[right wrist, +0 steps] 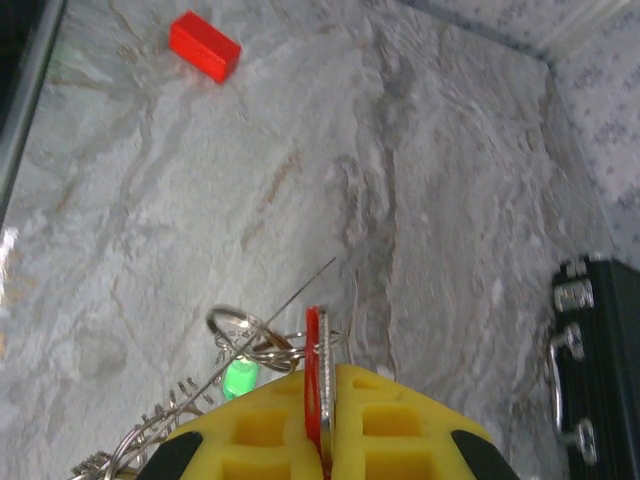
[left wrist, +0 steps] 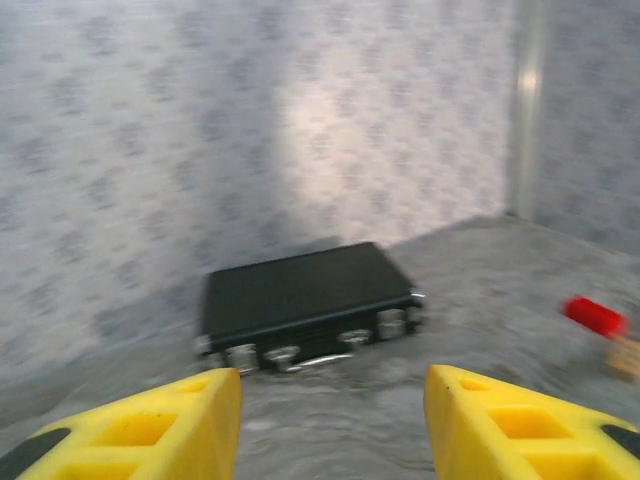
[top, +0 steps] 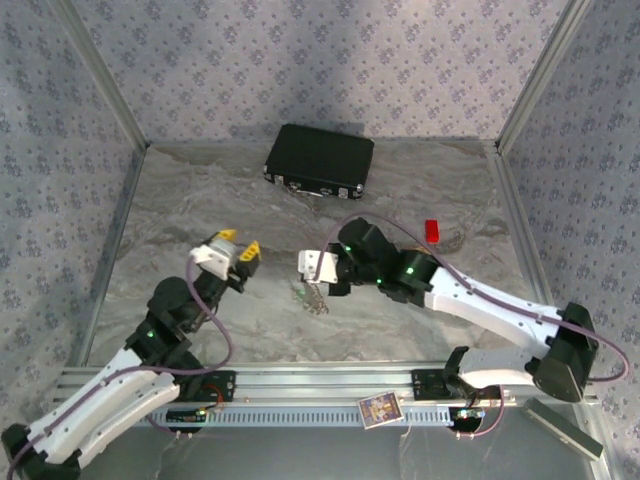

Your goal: Put the keys on the keyring

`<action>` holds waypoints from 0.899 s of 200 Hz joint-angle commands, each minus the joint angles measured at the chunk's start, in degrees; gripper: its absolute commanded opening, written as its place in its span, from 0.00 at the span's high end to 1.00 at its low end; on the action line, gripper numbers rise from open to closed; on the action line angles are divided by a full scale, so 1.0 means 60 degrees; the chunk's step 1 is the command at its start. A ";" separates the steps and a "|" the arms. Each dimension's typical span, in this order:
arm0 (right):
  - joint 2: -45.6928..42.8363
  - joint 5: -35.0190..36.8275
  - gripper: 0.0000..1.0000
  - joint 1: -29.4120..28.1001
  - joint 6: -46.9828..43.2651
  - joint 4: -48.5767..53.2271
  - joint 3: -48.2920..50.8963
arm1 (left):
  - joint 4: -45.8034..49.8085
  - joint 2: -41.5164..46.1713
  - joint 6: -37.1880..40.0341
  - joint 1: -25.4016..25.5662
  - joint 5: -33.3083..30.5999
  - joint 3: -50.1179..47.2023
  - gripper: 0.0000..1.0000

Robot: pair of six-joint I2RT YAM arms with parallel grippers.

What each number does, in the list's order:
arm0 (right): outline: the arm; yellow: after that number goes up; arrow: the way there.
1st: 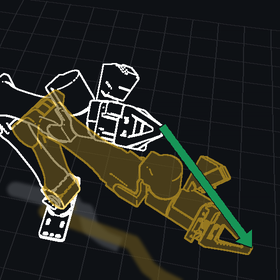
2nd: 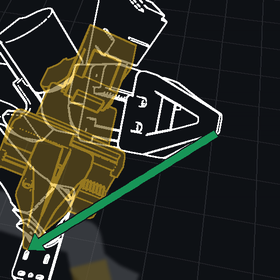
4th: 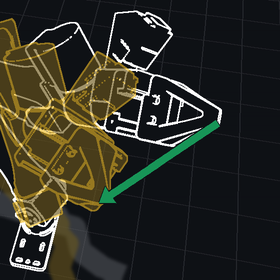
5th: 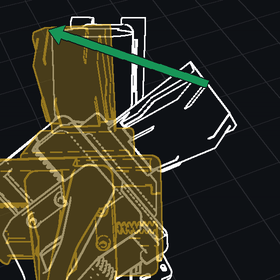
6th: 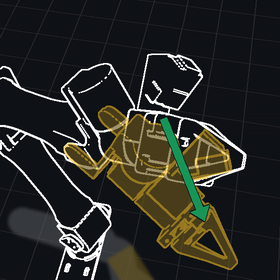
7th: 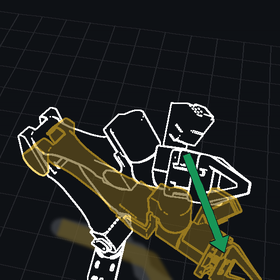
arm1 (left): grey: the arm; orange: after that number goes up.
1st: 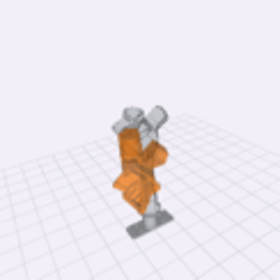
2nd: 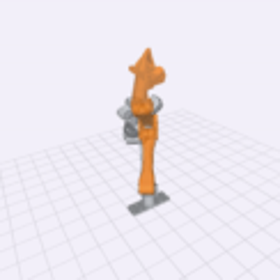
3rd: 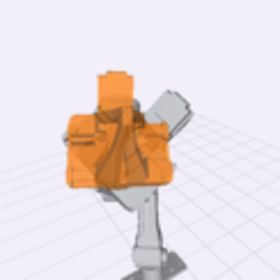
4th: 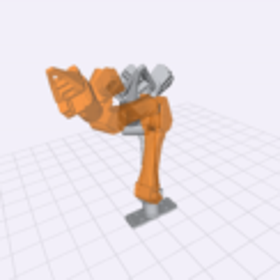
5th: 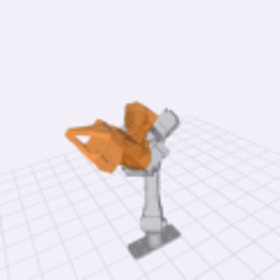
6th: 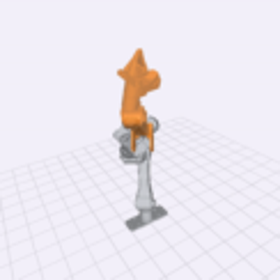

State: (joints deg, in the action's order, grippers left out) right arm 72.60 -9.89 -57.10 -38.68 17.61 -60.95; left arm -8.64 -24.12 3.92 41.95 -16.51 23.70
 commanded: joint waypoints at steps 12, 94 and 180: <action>0.1266 -0.0986 1.00 -0.0599 -0.0118 -0.1187 -0.1143 | 0.2084 0.0897 -0.1496 -0.0744 -0.2274 0.0847 0.47; 0.3912 -0.0940 1.00 -0.0562 0.0590 -0.2095 -0.1968 | 0.3052 0.1610 -0.1921 -0.0986 -0.3071 0.1135 0.44; 0.4379 0.3291 1.00 -0.0181 -0.1034 0.1151 -0.0640 | 0.3014 0.1357 -0.2566 -0.1048 -0.2866 0.0780 0.42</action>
State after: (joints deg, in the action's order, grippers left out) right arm 97.91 -0.30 -58.37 -41.91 16.29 -65.67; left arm 9.06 -14.90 -9.52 35.99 -33.65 28.56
